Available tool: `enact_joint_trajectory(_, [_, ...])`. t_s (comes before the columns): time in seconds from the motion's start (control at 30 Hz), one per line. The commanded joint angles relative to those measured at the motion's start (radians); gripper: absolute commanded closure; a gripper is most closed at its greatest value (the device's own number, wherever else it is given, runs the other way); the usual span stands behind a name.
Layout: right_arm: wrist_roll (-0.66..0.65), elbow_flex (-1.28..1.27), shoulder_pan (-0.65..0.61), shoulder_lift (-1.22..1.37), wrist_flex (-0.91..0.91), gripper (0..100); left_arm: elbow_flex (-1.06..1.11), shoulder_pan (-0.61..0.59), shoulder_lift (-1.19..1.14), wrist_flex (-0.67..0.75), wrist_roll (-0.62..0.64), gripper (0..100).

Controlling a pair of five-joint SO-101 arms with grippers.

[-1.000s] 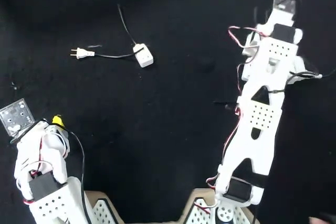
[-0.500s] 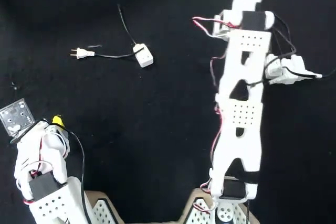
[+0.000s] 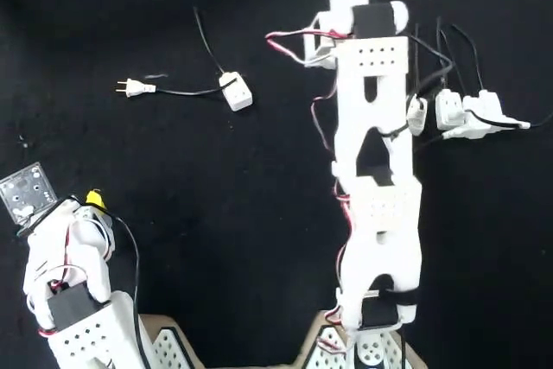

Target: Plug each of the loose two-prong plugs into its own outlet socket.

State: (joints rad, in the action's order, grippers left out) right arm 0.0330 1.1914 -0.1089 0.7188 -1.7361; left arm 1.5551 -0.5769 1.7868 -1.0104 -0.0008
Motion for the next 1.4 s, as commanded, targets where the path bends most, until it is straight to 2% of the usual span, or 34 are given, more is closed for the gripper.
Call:
enact_joint_trajectory(0.0, [0.000, -0.019, -0.025, -0.108, -0.031, 74.7, -0.035, 0.005, 0.005, 0.020, 0.006, 81])
enact_joint_trajectory(0.37, [0.035, -0.174, -0.040, -0.117, -0.031, 74.8, -0.036, 0.005, 0.005, 0.020, 0.006, 81])
enact_joint_trajectory(0.73, [0.075, -0.486, -0.198, -0.364, -0.021, 74.8, -0.036, 0.005, 0.005, 0.020, 0.006, 81])
enact_joint_trajectory(0.97, [0.021, -0.774, -0.152, -0.493, 0.120, 74.8, -0.036, 0.005, 0.005, 0.020, 0.006, 81])
enact_joint_trajectory(1.2, [-0.012, -1.084, -0.166, -0.582, 0.302, 74.8, -0.035, 0.005, 0.005, 0.020, 0.006, 81])
enact_joint_trajectory(1.37, [-0.078, -1.270, -0.184, -0.674, 0.331, 74.8, -0.036, 0.010, 0.005, 0.020, 0.006, 81])
